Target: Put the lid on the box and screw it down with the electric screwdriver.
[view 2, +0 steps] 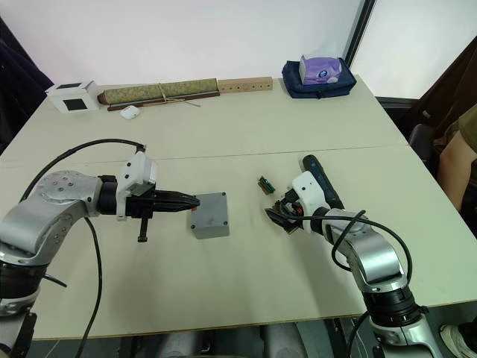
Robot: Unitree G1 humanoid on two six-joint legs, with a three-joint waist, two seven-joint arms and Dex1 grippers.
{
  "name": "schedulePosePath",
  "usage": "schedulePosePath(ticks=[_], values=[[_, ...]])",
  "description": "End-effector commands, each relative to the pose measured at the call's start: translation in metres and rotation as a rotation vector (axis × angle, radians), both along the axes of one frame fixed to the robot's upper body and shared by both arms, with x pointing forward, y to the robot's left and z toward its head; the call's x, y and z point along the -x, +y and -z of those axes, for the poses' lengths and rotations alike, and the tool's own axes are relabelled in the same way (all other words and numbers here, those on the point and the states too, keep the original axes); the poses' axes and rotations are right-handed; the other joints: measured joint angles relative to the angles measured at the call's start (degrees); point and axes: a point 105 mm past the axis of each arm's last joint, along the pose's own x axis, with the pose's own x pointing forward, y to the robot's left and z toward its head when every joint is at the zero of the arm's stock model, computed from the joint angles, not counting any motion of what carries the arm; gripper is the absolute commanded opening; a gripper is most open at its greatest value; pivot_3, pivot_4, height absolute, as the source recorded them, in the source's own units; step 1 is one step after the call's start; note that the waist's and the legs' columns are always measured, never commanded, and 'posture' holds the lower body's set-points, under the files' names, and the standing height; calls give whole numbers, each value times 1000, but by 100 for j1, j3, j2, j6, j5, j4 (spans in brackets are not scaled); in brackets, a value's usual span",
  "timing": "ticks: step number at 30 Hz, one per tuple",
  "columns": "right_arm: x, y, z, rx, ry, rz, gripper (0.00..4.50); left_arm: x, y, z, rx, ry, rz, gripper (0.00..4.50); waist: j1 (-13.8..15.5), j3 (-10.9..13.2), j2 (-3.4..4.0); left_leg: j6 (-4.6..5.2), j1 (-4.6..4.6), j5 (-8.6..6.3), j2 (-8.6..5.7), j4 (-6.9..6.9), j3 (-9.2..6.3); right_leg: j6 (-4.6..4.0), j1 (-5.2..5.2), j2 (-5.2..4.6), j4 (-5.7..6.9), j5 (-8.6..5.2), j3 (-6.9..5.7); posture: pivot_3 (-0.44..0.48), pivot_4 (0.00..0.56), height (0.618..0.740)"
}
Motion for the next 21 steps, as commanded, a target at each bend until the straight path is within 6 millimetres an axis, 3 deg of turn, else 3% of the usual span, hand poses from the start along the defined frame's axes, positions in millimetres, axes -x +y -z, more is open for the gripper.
schedulePosePath(ticks=[1,2,3,6,14,21], values=[[-2,1,-13,-38,-39,0,4490,2,-4,-9,15,-27,17,0,5,0,0,0,0,0,0,0,0,0,0,0,0,0,0,0,150,740],[-2,1,-12,-40,-38,0,4490,2,-4,-9,15,-28,17,0,6,0,0,0,0,0,0,0,0,0,0,0,0,0,0,0,150,740],[-2,1,-12,-42,-37,0,3988,1,-4,-9,15,-28,16,0,6,0,0,0,0,0,0,0,0,0,0,-1,0,0,0,0,150,740],[-2,2,-12,-45,-37,-1,3179,1,-4,-8,15,-28,16,0,9,0,0,0,0,0,0,0,0,0,0,-1,0,0,0,0,150,740],[-2,0,-13,-50,-37,3,73,0,-5,-8,16,-33,12,0,8,0,0,0,0,0,0,0,0,0,0,-1,0,0,0,0,150,740],[-2,0,-23,-69,-57,1,73,0,-5,-6,18,-28,3,0,9,0,0,0,0,0,0,0,0,0,0,-1,0,0,0,0,150,740]])
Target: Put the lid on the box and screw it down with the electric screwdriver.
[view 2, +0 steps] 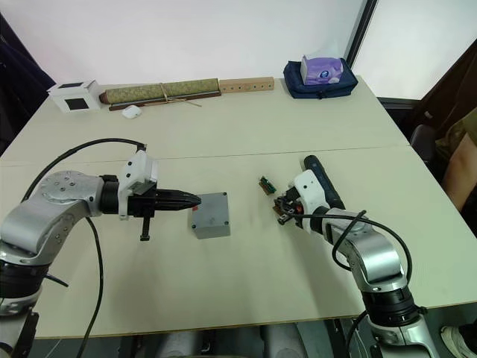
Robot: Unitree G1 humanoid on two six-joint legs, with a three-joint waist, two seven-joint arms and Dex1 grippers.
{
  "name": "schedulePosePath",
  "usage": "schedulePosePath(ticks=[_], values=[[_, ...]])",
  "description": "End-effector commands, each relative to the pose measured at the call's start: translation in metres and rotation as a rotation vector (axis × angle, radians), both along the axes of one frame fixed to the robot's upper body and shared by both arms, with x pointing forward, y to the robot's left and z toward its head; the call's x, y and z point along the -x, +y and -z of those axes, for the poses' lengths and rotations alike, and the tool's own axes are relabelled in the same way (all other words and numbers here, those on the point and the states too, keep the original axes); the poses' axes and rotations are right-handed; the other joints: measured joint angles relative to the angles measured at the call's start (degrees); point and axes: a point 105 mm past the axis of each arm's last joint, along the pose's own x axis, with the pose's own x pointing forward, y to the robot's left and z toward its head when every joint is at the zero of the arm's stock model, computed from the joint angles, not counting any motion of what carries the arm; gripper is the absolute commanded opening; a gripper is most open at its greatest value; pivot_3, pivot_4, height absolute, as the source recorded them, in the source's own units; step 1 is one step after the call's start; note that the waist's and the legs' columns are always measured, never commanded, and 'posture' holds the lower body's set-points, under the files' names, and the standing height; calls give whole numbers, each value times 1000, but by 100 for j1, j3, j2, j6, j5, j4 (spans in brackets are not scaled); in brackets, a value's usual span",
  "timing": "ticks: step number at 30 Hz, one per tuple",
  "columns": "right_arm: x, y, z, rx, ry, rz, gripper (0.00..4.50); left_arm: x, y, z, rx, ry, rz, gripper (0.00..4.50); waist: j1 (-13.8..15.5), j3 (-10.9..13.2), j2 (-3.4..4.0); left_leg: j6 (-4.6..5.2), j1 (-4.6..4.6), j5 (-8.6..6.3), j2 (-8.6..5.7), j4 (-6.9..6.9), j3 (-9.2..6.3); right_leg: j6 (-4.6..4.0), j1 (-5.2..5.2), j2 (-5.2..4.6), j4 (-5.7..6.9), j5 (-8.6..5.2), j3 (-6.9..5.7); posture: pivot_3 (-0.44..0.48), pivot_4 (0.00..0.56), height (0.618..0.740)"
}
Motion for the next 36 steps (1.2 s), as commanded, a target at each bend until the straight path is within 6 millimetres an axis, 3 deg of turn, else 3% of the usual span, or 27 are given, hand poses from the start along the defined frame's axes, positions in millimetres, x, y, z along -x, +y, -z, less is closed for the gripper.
schedulePosePath(ticks=[1,6,12,18,19,24,36], values=[[-2,-1,-21,-24,-64,0,73,2,-3,-5,4,-22,15,0,0,0,0,0,0,0,0,0,0,0,0,0,0,0,0,0,150,740],[-3,-1,-26,-21,-69,-8,73,2,-2,-4,4,-21,7,0,0,0,0,0,0,0,0,0,0,0,0,0,0,0,0,0,150,740],[-5,-3,-13,59,-60,-6,73,2,-4,-4,7,-24,5,0,-1,0,0,0,0,0,0,0,0,0,0,0,0,0,0,0,150,740],[-5,2,-2,10,-38,-7,73,2,-4,-3,2,-30,-3,0,-1,0,0,0,0,0,0,0,0,0,0,0,0,0,0,0,150,740],[-5,2,-3,9,-40,-7,775,2,-4,-3,2,-30,-3,0,-1,0,0,0,0,0,0,0,0,0,0,0,0,0,0,0,150,740],[-4,0,-10,9,-59,-13,2563,2,-4,-3,2,-31,-3,0,0,0,0,0,0,0,0,0,0,0,0,0,0,0,0,0,150,740],[-3,-3,-13,-4,-68,1,2563,1,-5,-3,-1,-31,5,0,1,0,0,0,0,0,0,0,0,0,0,0,0,0,0,0,150,740]])
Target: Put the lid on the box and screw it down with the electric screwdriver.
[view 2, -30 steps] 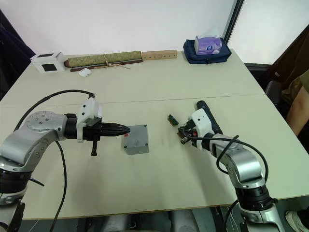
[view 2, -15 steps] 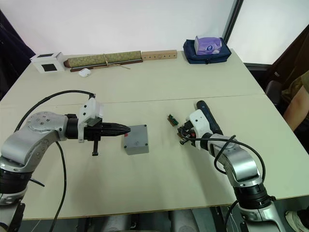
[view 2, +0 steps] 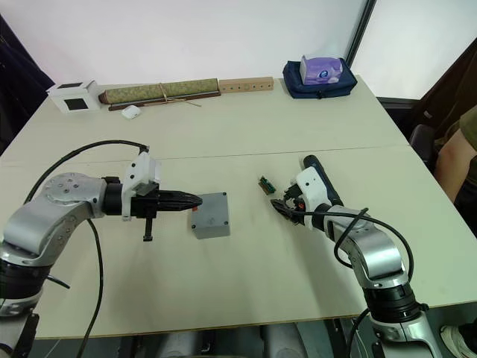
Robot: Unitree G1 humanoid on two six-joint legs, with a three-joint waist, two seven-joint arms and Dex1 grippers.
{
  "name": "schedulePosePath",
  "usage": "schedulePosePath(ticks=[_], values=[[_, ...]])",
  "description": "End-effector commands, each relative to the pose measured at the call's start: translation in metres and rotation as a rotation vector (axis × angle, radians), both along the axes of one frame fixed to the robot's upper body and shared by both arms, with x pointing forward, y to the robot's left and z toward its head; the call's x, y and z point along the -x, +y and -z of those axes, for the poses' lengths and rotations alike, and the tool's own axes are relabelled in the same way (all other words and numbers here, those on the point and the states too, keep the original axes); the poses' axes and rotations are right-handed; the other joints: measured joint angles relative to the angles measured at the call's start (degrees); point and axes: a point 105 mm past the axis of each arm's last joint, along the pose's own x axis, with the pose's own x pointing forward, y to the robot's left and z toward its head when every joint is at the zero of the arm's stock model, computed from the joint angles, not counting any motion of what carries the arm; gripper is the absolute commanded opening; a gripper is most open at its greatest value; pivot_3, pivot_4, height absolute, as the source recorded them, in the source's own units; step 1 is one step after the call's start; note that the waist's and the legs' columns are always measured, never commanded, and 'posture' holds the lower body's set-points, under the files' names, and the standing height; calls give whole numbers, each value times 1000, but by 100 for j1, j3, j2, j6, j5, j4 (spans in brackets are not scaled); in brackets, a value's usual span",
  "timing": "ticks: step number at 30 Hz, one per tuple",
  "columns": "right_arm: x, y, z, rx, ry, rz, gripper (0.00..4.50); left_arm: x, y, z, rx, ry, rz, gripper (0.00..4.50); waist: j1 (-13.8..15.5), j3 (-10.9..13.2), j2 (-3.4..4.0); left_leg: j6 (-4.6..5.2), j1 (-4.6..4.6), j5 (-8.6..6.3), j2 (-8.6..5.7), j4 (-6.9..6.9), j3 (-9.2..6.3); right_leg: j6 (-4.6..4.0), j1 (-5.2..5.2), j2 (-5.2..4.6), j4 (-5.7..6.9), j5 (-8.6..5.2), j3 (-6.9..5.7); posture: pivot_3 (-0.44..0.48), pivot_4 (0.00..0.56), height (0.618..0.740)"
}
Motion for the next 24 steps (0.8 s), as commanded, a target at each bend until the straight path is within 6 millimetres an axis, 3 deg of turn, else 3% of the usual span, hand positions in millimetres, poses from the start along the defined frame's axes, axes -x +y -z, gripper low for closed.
schedulePosePath(ticks=[1,3,7,10,11,21,24], values=[[2,1,-11,-11,-43,-9,2563,2,-3,-8,3,-39,19,0,0,0,0,0,0,0,0,0,0,0,0,0,0,0,0,0,150,740],[3,2,-10,-13,-35,-13,2563,2,-3,-8,3,-39,17,0,0,0,0,0,0,0,0,0,0,0,0,0,0,0,0,0,150,740],[2,2,-9,-14,-32,-14,1398,1,-2,-7,2,-40,14,0,0,0,0,0,0,0,0,0,0,0,0,0,0,0,0,0,150,740],[2,2,-12,-20,-39,-17,148,1,-2,-8,2,-42,11,0,0,0,0,0,0,0,0,0,0,0,0,0,0,0,0,0,150,740],[2,2,-13,-21,-41,-17,18,1,-2,-8,2,-43,11,0,0,0,0,0,0,0,0,0,0,0,0,0,0,0,0,0,150,740],[1,-1,-22,-20,-58,-10,18,1,-2,-7,4,-45,11,0,1,0,0,0,0,0,0,0,0,0,0,0,0,0,0,0,150,740],[1,6,-46,-47,-111,-53,18,1,0,-6,2,-45,4,0,-7,0,0,0,0,0,0,0,1,0,0,0,1,0,1,0,150,740]])
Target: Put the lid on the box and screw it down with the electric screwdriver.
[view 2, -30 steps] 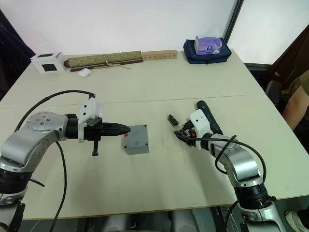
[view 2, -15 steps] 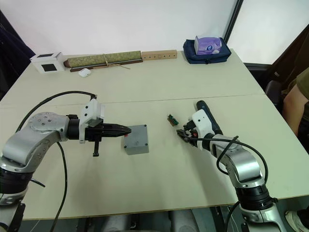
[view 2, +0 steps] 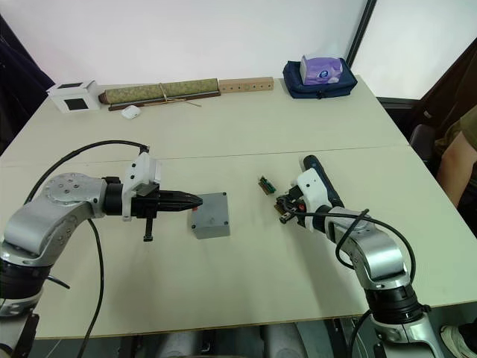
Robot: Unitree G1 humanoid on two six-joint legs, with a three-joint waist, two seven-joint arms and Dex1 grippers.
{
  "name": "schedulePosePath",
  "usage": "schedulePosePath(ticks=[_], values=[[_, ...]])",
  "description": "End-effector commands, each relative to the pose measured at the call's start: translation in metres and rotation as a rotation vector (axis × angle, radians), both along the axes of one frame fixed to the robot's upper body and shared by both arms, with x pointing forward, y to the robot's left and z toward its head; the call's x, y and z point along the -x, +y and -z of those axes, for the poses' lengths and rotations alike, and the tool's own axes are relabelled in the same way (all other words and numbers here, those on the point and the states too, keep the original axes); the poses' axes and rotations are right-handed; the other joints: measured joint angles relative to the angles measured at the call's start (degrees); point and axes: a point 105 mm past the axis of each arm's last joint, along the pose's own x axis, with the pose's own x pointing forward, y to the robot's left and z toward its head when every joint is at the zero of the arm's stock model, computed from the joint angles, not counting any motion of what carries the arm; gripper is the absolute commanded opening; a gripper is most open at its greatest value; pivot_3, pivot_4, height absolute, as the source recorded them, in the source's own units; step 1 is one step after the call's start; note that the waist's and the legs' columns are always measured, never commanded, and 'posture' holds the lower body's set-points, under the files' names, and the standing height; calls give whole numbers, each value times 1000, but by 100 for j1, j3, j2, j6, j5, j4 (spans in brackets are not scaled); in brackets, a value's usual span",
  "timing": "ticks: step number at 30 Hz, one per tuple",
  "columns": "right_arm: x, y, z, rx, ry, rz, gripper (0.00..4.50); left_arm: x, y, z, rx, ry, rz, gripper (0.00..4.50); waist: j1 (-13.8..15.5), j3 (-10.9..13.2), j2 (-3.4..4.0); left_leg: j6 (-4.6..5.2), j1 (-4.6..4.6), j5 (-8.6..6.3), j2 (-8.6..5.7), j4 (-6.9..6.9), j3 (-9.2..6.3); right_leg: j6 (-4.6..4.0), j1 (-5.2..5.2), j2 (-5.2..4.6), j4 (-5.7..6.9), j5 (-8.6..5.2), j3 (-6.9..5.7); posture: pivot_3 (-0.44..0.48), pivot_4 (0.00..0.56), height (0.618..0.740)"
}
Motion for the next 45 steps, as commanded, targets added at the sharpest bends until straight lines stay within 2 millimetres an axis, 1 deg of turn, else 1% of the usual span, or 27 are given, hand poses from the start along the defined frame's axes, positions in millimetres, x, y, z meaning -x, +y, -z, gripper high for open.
schedulePosePath(ticks=[1,3,4,7,10,12,15,18,21,27,33,45], values=[[-1,9,-50,-25,-149,-62,18,1,1,-6,2,-36,0,0,-6,0,0,0,0,0,0,0,0,0,0,0,1,0,0,0,150,740],[0,14,-57,-20,-164,-88,18,1,2,-5,2,-35,-6,0,-3,0,0,0,1,0,0,0,0,0,0,0,2,0,0,0,150,740],[1,20,-63,-27,-174,-115,18,0,4,-5,1,-34,-17,0,-1,0,0,0,1,0,0,0,-2,0,0,1,2,0,-1,0,150,740],[6,46,-79,-47,-197,-228,18,-2,12,-5,-1,-33,-56,0,-9,0,0,0,1,0,1,0,-2,0,0,1,2,0,-1,0,150,740],[7,75,-85,-64,-191,-325,18,-2,18,-2,-14,-30,-83,0,-31,0,0,0,2,0,2,0,-2,0,0,2,4,0,-1,0,150,740],[5,90,-85,-74,-167,-359,18,-1,21,0,-20,-28,-95,0,-18,0,0,0,2,0,4,0,-3,-1,-2,4,5,0,-2,0,150,740],[2,102,-78,-55,-136,-384,18,-1,22,1,-19,-24,-105,0,10,-1,-1,0,1,0,3,0,-3,-1,-2,0,6,0,-2,0,150,740],[1,112,-67,-15,-110,-416,18,0,24,3,-24,-25,-121,0,28,-1,0,0,-1,0,-6,3,-2,-1,-2,-11,6,0,-3,0,150,740],[0,114,-61,1,-95,-429,18,1,24,4,-24,-23,-127,0,4,-1,0,0,-1,0,-8,4,1,0,-2,-13,6,0,-1,0,150,740],[-2,110,-53,37,-85,-426,18,1,23,5,-23,-24,-130,0,-4,-1,0,0,0,0,-6,3,-3,0,-2,-9,8,0,-3,0,150,740],[0,108,-46,55,-67,-434,18,1,22,6,-28,-26,-124,0,-4,-1,0,0,0,0,-6,3,-3,0,-2,-9,8,0,-3,0,150,740],[1,105,-48,66,-66,-442,18,1,20,7,-30,-28,-117,0,-4,-1,0,0,0,0,-6,3,-3,0,-2,-9,8,0,-3,0,150,740]])
